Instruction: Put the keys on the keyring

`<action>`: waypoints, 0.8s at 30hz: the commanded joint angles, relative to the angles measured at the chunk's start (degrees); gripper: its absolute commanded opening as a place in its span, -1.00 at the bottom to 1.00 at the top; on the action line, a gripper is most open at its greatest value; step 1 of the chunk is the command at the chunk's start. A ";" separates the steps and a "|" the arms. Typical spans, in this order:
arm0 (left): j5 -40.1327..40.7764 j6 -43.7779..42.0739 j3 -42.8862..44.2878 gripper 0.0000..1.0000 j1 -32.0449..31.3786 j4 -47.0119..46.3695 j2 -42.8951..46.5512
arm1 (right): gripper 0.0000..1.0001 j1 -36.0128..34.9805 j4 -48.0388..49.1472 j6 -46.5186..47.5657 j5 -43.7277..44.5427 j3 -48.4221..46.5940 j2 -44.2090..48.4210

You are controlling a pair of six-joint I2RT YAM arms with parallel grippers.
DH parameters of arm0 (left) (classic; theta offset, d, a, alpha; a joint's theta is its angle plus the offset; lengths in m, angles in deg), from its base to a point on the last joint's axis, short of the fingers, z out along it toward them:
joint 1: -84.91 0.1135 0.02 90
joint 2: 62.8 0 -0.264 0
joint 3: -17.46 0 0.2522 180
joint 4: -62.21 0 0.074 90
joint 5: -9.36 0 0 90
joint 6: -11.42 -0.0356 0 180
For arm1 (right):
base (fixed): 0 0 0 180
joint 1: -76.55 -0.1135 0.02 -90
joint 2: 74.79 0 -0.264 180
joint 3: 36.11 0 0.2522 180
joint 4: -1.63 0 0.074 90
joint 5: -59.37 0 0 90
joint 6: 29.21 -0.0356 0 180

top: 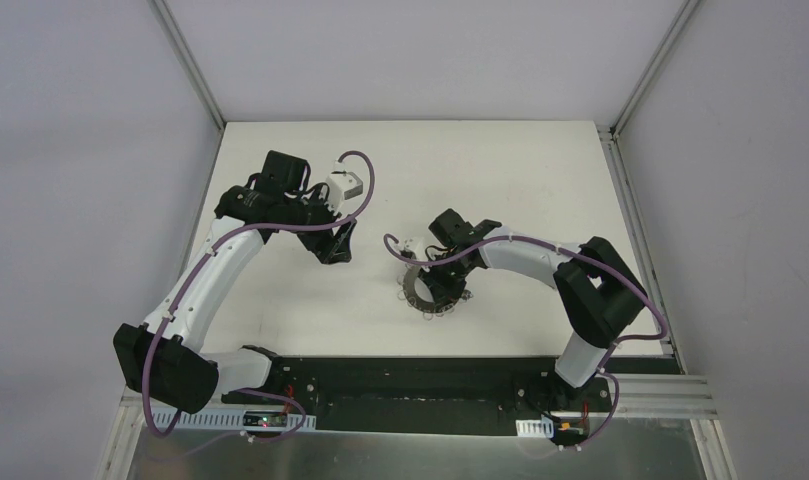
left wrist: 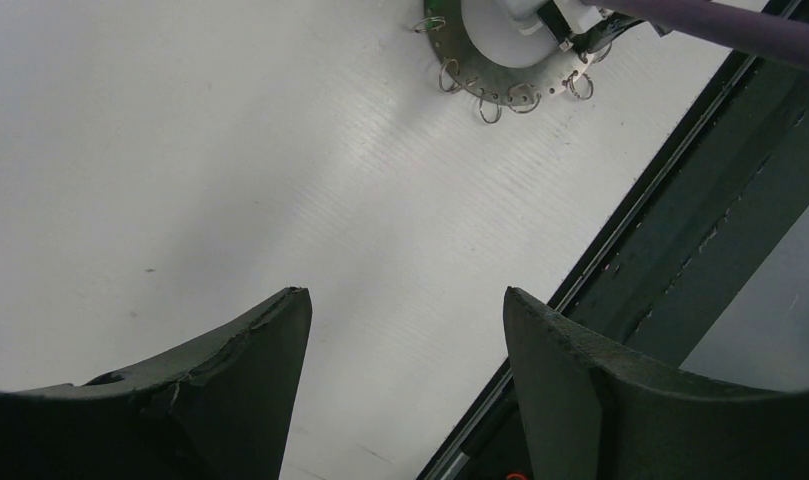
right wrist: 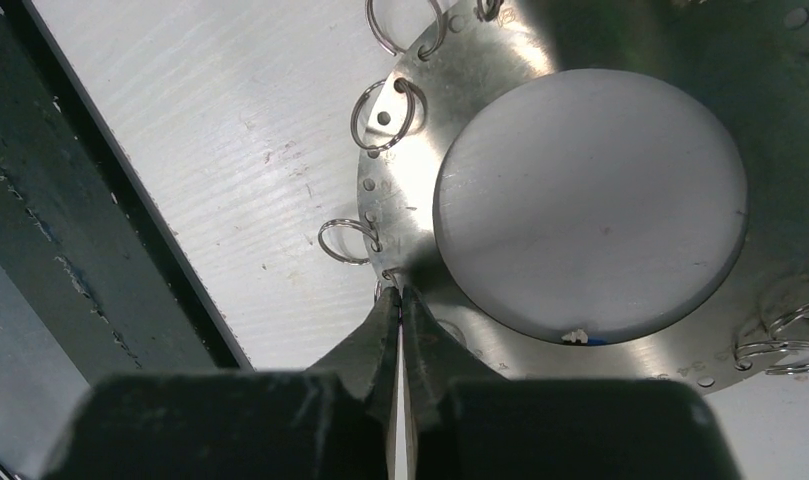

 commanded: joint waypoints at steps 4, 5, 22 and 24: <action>0.71 -1.43 0.74 0.43 0.51 0.19 1.08 | -1.00 -0.24 -1.84 0.72 1.32 -2.09 4.82; 0.36 -1.55 0.42 0.42 0.55 -0.41 1.04 | -1.00 -0.24 -1.64 1.01 1.66 -1.96 5.90; -23.25 6.07 -6.18 0.09 0.55 -28.22 -4.73 | -1.00 5.83 3.10 6.04 -3.61 1.40 21.24; -26.35 6.95 -4.39 -0.01 -0.08 -29.96 -6.94 | -1.00 6.35 3.29 6.24 -4.28 0.75 22.16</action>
